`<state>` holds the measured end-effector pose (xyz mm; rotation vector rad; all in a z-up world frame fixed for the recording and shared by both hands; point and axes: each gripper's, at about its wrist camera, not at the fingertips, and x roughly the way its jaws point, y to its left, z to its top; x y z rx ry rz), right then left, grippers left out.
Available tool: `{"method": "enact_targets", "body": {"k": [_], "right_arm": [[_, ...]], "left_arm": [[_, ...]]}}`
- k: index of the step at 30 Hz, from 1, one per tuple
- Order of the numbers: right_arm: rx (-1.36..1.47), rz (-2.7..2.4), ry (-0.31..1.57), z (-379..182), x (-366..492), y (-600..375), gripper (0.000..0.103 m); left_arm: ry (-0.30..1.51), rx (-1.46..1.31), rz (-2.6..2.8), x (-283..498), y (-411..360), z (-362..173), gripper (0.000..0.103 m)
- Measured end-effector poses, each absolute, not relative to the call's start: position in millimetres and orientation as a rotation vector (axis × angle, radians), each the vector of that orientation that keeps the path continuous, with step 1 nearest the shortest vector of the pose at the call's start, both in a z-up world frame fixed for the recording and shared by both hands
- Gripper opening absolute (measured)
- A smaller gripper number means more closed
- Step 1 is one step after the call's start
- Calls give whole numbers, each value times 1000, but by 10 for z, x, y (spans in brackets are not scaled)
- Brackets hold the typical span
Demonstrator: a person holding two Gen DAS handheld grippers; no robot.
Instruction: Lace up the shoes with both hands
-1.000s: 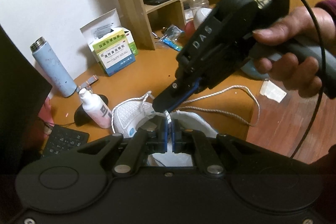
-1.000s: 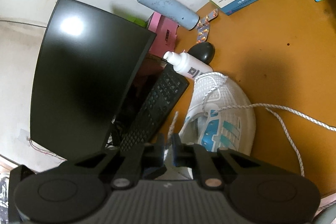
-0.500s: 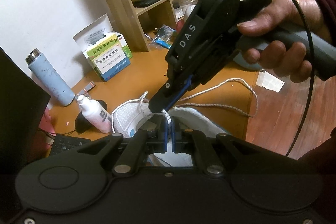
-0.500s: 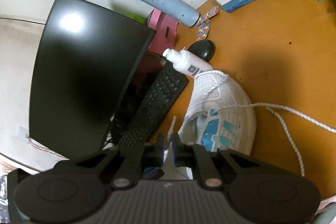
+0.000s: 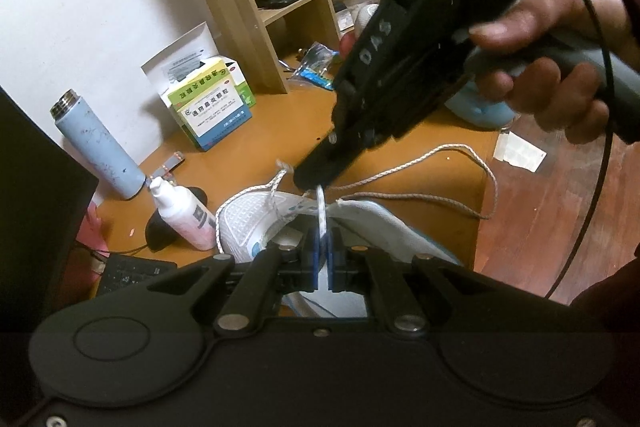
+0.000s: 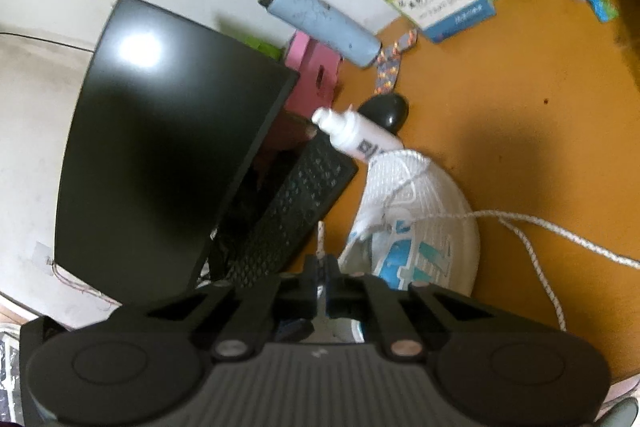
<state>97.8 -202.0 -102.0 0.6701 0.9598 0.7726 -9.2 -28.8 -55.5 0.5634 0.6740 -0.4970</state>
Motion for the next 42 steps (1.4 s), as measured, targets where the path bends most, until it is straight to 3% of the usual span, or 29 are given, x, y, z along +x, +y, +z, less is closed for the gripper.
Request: {"method": "enact_targets", "body": {"k": [1, 7, 10, 14, 19, 26, 28, 33, 42], "right_arm": [[649, 751, 914, -920, 986, -2077, 3], [514, 358, 354, 436, 930, -3220, 3], [423, 294, 212, 862, 769, -3439, 3], [285, 382, 290, 810, 775, -3101, 3], [125, 600, 555, 32, 863, -2141, 3], [-33, 815, 725, -642, 796, -1222, 3], [-60, 839, 763, -765, 803, -1098, 3], [-137, 852, 840, -993, 838, -959, 3], [-201, 851, 882, -1148, 824, -831, 3]], "left_arm": [[667, 564, -487, -91, -284, -540, 22], [690, 484, -407, -36, -98, -515, 22], [711, 459, -386, -14, -56, -560, 23], [727, 425, -380, 12, -77, -573, 27], [753, 381, -360, 53, -100, -608, 34], [812, 322, -280, 130, -96, -761, 37], [823, 308, -269, 163, -79, -789, 24], [844, 277, -254, 190, -33, -823, 11], [874, 229, -232, 244, 50, -874, 10]]}}
